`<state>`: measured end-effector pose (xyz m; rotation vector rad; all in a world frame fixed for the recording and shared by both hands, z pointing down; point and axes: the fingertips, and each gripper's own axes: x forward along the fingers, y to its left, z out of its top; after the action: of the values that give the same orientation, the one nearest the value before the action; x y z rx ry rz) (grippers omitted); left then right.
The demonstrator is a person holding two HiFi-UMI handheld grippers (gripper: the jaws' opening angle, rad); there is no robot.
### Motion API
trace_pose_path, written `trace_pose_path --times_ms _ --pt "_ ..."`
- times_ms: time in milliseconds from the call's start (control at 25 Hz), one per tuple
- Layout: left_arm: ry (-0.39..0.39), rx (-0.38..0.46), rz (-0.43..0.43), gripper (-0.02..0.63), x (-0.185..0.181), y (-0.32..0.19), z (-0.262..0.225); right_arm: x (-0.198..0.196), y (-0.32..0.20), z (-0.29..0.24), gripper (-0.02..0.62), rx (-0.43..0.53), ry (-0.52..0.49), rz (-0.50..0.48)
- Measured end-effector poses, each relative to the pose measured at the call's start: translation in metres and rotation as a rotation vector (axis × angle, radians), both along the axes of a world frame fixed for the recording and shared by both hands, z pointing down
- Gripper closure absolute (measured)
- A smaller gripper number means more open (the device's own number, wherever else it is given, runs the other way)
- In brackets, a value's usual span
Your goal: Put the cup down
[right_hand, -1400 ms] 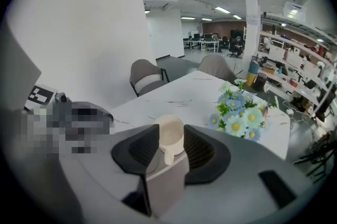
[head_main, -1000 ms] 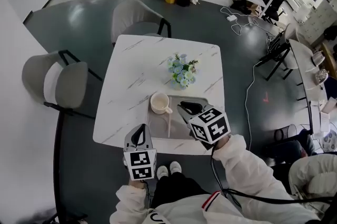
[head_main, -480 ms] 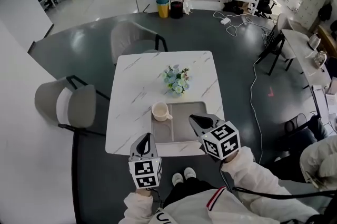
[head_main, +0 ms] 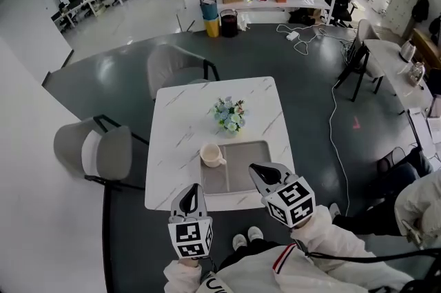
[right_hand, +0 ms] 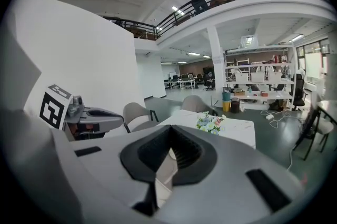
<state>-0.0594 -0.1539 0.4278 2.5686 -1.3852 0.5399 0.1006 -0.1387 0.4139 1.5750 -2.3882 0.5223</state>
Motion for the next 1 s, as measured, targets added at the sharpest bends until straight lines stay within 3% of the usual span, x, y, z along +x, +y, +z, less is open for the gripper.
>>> trace_pose_path --times_ms 1000 --pt "0.067 0.095 0.005 0.595 0.006 0.025 -0.051 -0.009 0.021 -0.058 0.59 0.18 -0.093 0.067"
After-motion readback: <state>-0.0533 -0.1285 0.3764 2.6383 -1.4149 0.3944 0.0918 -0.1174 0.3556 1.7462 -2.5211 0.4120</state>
